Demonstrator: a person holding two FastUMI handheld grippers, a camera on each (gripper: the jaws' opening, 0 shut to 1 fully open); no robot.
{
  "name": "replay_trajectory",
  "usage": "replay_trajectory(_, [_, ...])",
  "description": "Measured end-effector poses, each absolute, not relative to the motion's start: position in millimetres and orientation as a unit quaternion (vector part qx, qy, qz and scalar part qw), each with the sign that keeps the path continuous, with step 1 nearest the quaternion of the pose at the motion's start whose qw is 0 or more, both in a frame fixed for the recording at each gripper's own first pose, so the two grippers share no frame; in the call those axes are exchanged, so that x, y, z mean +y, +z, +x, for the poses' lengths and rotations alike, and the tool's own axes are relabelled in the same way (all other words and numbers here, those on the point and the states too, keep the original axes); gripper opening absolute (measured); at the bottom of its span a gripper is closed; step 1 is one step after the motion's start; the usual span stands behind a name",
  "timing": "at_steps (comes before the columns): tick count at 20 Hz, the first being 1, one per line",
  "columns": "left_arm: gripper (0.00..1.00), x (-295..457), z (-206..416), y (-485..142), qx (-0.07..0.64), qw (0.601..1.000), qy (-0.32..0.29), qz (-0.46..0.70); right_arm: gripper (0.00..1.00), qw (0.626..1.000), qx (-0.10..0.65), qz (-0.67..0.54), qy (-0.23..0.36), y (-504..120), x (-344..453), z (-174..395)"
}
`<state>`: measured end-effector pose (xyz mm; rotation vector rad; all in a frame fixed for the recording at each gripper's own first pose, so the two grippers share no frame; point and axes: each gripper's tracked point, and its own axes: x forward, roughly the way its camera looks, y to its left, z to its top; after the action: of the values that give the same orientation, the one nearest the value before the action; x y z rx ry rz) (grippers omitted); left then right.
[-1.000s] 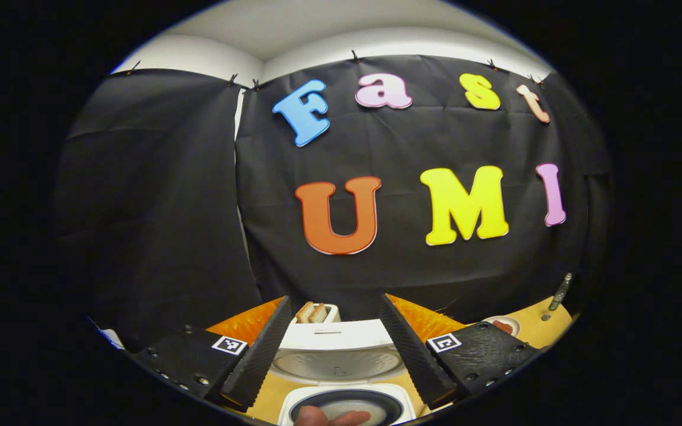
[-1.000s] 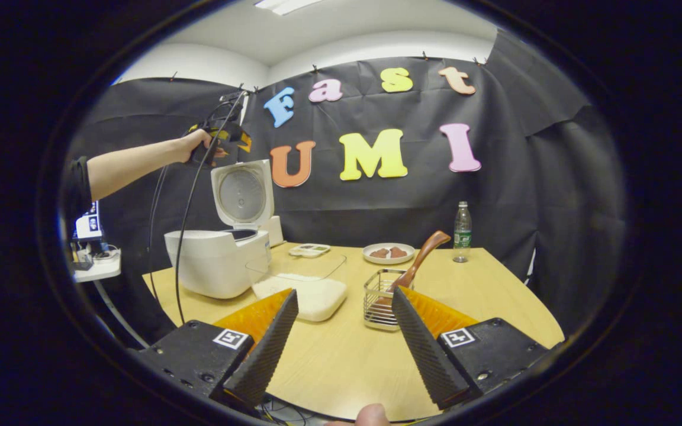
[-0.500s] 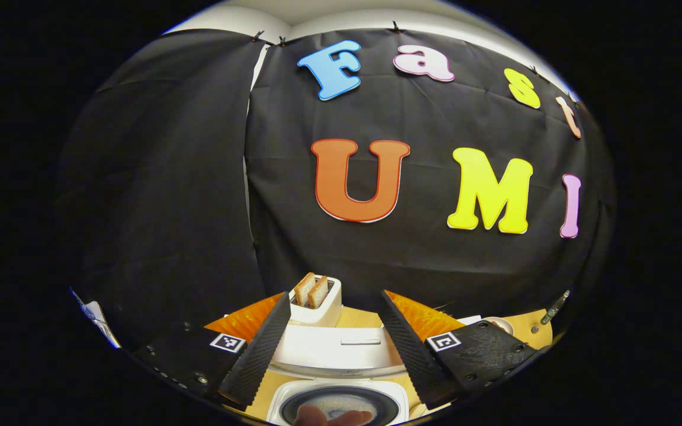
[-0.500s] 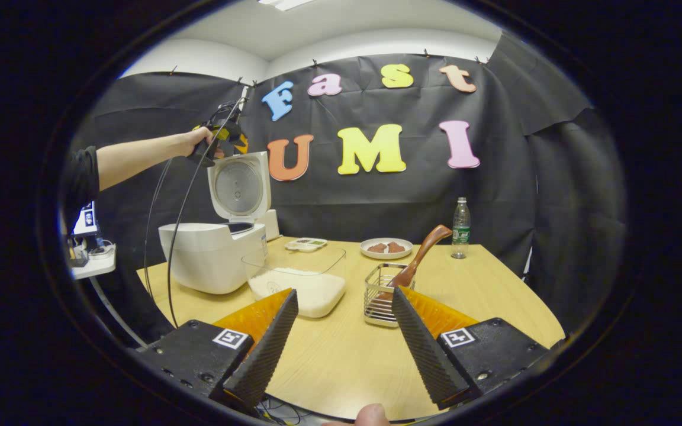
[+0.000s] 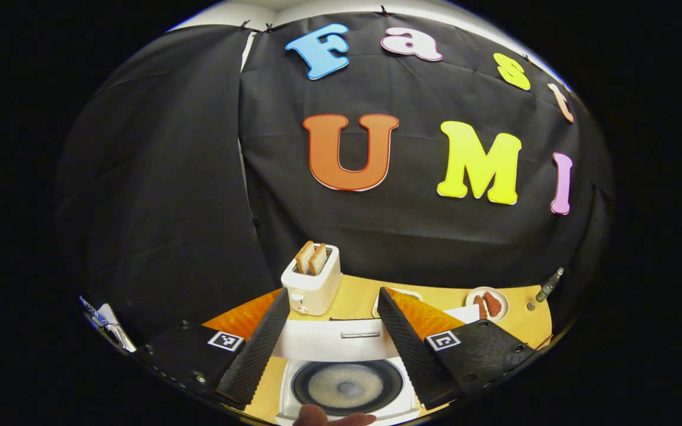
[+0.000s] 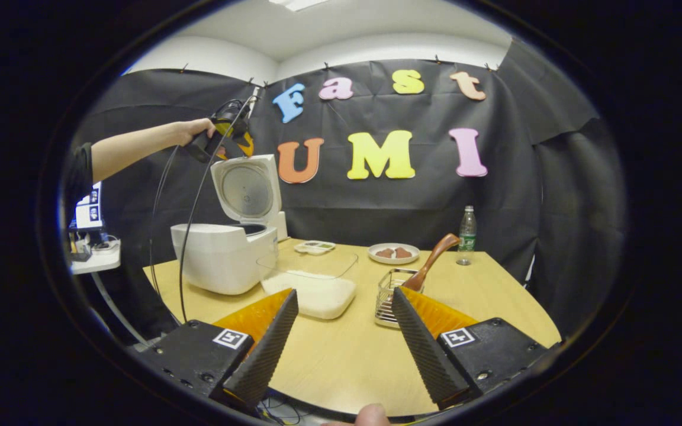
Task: Close the left gripper, press the button to open the rice cooker; take a wooden spoon from the chopstick holder with the right hand, scoop a spoonful of rice and pour it into the rice cooker, then put the wooden spoon back into the chopstick holder.
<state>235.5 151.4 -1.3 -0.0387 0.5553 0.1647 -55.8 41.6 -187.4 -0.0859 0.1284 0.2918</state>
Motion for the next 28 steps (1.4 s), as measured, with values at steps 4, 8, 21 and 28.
replay_trajectory(4, [0.96, 118.8, 167.4, -43.9, 0.316, 0.947, 0.048, -0.029, 0.99, 0.982, 0.046, -0.056, 0.177, -174.7, 65.8, -77.1])
replay_trajectory(8, [0.95, 104.0, 119.8, -92.1, 0.329, 0.943, 0.036, -0.017, 0.99, 0.980, 0.032, -0.067, 0.187, -171.5, 77.6, -91.3])
replay_trajectory(21, [0.95, 101.7, 90.9, -159.4, 0.340, 0.939, 0.038, -0.028, 1.00, 0.982, 0.033, -0.070, 0.173, -179.6, 77.7, -109.2])
replay_trajectory(28, [0.96, 104.1, 82.8, -166.9, 0.326, 0.944, 0.026, -0.039, 1.00, 0.982, 0.039, -0.051, 0.177, -187.3, 78.7, -105.1])
